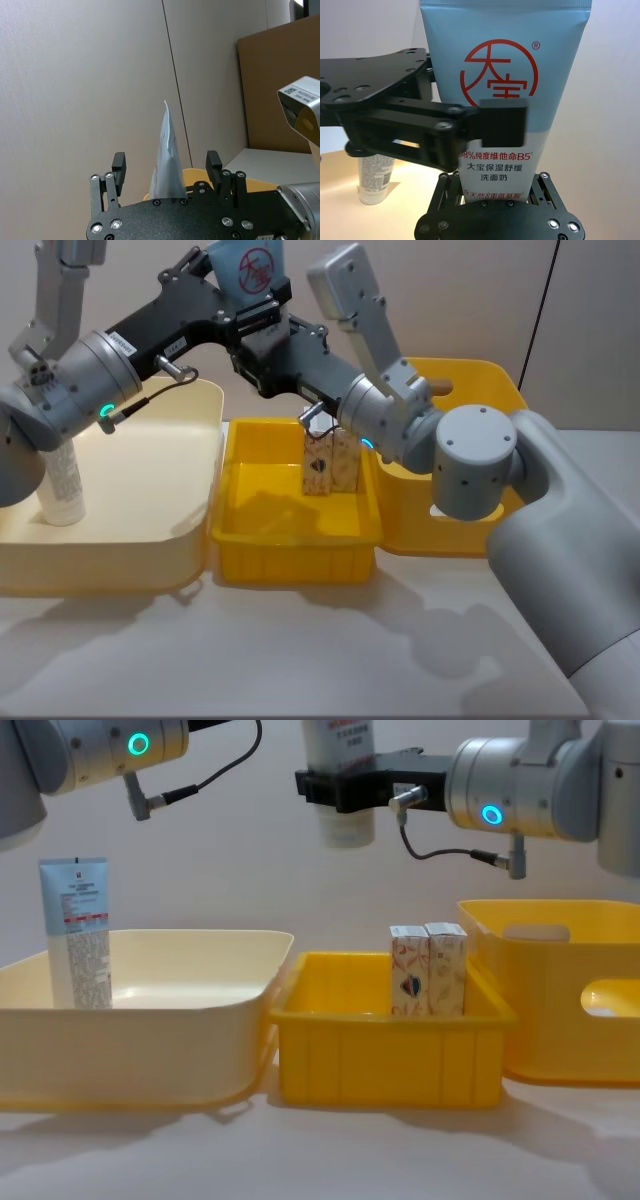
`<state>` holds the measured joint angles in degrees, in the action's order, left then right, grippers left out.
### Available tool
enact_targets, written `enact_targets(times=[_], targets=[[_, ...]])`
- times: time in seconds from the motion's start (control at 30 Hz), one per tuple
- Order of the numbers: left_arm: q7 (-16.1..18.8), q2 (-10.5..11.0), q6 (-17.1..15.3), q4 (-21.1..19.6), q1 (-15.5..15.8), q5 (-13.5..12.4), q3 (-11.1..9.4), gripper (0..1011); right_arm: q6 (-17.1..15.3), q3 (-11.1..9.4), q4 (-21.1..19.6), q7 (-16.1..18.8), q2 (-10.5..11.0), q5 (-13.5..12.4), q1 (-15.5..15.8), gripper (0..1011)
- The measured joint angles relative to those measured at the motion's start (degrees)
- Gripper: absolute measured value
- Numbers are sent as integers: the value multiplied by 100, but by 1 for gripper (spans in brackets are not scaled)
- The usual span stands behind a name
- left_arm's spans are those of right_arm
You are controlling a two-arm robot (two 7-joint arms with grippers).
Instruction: Bimanual collaborative sorting of washing and personal care products
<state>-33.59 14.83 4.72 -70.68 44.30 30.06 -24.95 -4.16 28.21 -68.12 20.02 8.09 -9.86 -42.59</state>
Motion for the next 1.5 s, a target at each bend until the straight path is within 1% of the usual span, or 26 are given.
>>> enact_targets(times=[0.07,0.23,0.33,0.4,0.57,0.63,0.73,0.77,0.93,1.1,1.23,1.5], targets=[[0,0,0,0,0,0,0,1003,26,-45,-7,-9,14,-5,12,516],[0,0,0,0,0,0,0,1003,83,-185,-64,-73,78,-40,61,516],[0,0,0,0,0,0,0,1003,121,-329,-124,-136,172,-57,114,516],[0,0,0,0,0,0,0,1003,128,-353,-137,-151,194,-59,124,515],[0,0,0,0,0,0,0,1003,137,-600,-264,-273,412,-59,226,516],[0,0,-1,0,0,0,0,1003,137,-649,-289,-308,464,-55,252,516],[0,0,0,0,0,0,0,1003,111,-816,-362,-419,597,-33,323,516],[0,0,0,0,0,0,0,1003,111,-816,-362,-419,597,-33,323,516],[0,0,0,0,0,0,0,1003,3,-1021,-436,-622,712,6,405,516],[0,0,0,0,0,0,0,1003,-163,-1186,-450,-835,719,21,462,515],[0,0,-1,0,0,0,0,1003,-313,-1253,-417,-952,679,22,482,516],[0,0,-1,0,0,0,0,1003,-749,-1289,-286,-1040,553,17,434,515]])
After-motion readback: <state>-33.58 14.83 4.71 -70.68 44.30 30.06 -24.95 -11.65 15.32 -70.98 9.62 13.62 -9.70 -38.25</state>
